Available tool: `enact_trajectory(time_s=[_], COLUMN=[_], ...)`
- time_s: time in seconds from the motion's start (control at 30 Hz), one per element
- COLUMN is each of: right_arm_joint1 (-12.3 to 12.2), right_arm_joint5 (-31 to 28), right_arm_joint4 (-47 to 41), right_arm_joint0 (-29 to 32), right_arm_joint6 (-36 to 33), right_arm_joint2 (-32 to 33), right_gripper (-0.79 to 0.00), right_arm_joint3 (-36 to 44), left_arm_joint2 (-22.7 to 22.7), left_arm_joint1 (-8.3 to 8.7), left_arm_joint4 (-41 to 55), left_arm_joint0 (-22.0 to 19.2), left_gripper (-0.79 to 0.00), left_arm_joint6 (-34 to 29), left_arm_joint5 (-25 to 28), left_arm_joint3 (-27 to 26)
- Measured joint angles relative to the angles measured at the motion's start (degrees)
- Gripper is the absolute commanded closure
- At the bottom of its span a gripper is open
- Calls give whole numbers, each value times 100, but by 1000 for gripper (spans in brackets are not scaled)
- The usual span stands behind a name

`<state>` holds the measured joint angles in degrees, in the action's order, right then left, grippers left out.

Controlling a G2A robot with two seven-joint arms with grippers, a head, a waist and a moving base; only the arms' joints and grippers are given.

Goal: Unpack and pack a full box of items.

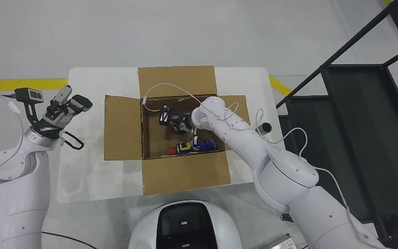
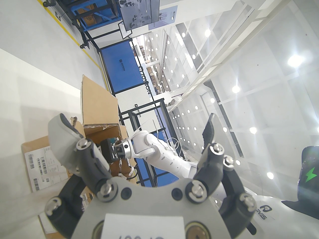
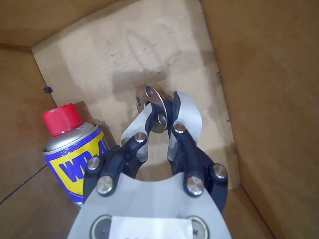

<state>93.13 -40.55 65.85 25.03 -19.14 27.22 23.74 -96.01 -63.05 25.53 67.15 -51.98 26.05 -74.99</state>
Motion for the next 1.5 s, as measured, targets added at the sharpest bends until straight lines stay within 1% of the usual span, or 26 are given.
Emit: enact_trajectory(time_s=[0.13, 0.33, 0.53, 0.63, 0.73, 0.83, 0.97, 1.07, 1.17, 1.23, 1.5], right_arm_joint1=[-36, -196, -483, -697, -954, -1245, -1631, -1847, -1992, -2034, -2034], right_arm_joint5=[-67, -297, -721, -817, -805, -735, -685, -682, -600, -589, -592], right_arm_joint4=[85, 185, 222, 152, 65, -24, -188, -295, -415, -483, -486], right_arm_joint0=[-47, -70, 76, 263, 574, 1025, 1811, 2373, 2840, 3006, 3002], right_arm_joint6=[133, 213, 83, -78, -359, -740, -1284, -1598, -1780, -1777, -1769], right_arm_joint2=[42, 181, 428, 680, 1023, 1477, 2225, 2735, 3140, 3283, 3286], right_gripper=[0, 0, 0, 0, 0, 0, 0, 0, 0, 0, 0], right_arm_joint3=[80, 351, 1009, 1514, 2194, 3040, 4318, 5137, 5784, 6001, 5994], left_arm_joint2=[0, 0, 0, 0, 0, 0, 0, 0, 0, 0, 0], left_arm_joint1=[0, 0, 0, 0, 0, 0, 0, 0, 0, 0, 0], left_arm_joint4=[0, 0, 0, 0, 0, 0, 0, 0, 0, 0, 0], left_arm_joint0=[0, 0, 0, 0, 0, 0, 0, 0, 0, 0, 0], left_gripper=[-785, -785, -785, -785, -785, -785, -785, -785, -785, -785, -785], left_arm_joint6=[0, 0, 0, 0, 0, 0, 0, 0, 0, 0, 0], left_arm_joint5=[0, 0, 0, 0, 0, 0, 0, 0, 0, 0, 0], left_arm_joint3=[0, 0, 0, 0, 0, 0, 0, 0, 0, 0, 0])
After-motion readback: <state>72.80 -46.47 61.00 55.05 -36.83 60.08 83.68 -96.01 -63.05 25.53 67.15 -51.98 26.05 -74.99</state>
